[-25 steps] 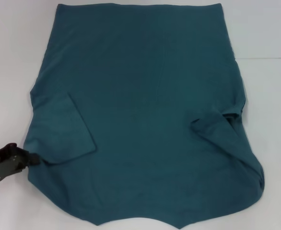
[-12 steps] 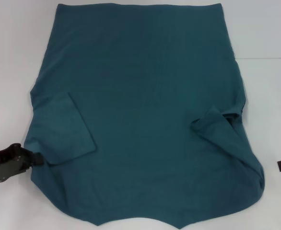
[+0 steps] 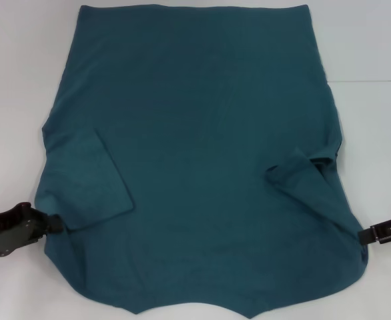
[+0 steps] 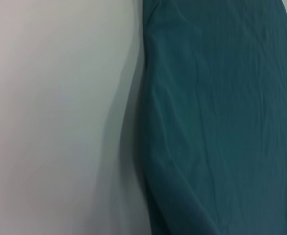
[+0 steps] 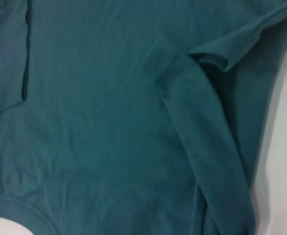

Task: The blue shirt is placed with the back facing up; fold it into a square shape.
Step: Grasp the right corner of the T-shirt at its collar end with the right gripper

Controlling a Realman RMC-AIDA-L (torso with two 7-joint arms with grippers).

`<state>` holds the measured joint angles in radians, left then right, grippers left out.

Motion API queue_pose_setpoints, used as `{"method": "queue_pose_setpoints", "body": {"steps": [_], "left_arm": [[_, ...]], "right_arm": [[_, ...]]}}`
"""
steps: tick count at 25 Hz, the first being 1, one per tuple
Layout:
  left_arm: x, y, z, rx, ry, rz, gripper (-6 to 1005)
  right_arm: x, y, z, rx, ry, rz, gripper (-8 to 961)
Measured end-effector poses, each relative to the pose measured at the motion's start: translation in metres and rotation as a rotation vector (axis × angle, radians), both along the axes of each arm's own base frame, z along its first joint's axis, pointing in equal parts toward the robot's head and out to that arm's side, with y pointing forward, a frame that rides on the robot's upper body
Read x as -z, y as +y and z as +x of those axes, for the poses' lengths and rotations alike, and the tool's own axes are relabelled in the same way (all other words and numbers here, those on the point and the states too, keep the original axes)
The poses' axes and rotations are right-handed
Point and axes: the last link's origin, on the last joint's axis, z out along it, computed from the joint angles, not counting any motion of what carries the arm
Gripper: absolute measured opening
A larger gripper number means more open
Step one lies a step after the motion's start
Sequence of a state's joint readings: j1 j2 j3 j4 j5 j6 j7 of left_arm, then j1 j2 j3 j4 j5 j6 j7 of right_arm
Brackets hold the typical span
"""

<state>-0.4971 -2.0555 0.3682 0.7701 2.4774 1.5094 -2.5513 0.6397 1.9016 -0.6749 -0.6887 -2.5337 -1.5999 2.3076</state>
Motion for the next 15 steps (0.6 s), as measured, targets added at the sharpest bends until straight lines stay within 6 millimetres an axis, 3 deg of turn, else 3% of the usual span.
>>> {"method": "queue_pose_setpoints", "body": {"steps": [15], "left_arm": [[0.0022,0.0001,0.001,0.001,-0.006,-0.005,23]], "right_arm": [[0.0103,0.0042,-0.0008,0.008,-0.028,0.01,519]]}}
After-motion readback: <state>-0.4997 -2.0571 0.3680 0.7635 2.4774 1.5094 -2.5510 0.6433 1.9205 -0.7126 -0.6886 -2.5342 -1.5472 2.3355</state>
